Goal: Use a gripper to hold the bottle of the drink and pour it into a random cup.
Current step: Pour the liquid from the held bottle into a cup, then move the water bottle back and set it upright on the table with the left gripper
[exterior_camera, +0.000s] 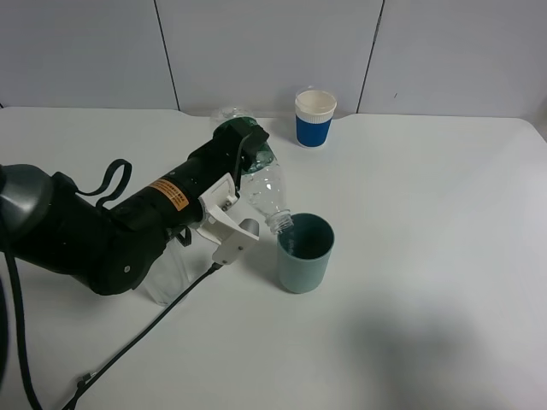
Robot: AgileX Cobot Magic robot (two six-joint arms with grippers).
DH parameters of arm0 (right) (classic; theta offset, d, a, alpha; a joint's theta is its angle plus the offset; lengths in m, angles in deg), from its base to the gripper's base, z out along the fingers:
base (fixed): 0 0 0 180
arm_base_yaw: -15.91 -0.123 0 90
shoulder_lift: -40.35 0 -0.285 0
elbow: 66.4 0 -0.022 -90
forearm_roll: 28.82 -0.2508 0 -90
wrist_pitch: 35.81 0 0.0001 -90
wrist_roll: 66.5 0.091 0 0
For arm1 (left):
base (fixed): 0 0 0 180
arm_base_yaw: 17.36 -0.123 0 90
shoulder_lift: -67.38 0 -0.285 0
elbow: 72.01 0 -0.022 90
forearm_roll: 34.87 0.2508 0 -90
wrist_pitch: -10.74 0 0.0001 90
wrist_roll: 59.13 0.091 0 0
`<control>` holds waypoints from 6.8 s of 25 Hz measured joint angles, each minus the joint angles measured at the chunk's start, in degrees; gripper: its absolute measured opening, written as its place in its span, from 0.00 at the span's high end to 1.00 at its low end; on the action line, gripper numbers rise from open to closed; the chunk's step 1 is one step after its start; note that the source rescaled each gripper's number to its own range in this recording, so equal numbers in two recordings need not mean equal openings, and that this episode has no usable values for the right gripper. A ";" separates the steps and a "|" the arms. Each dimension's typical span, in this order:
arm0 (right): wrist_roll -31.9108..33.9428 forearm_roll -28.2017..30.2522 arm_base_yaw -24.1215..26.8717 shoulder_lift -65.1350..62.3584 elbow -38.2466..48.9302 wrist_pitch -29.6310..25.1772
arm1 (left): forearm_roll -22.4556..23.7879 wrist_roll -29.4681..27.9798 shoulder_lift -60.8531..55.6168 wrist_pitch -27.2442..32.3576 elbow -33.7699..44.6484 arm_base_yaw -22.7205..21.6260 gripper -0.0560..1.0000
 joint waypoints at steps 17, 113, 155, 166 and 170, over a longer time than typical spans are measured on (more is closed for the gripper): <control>0.00 0.00 0.00 0.00 0.00 0.00 | 0.07 -2.16 -0.43 -0.11 0.00 0.00 0.94; 0.00 0.00 0.00 0.00 0.00 0.00 | 64.45 -138.42 1.36 17.67 -12.40 -30.79 0.94; 0.00 0.00 0.00 0.00 0.00 0.00 | 77.77 -136.38 9.24 11.02 -12.68 -35.01 0.94; 0.00 0.00 0.00 0.00 0.00 0.00 | 79.28 -138.06 9.24 10.24 -12.68 -35.01 0.94; 0.00 0.00 0.00 0.00 0.00 0.00 | 79.74 -138.08 9.24 9.46 -12.68 -35.01 0.94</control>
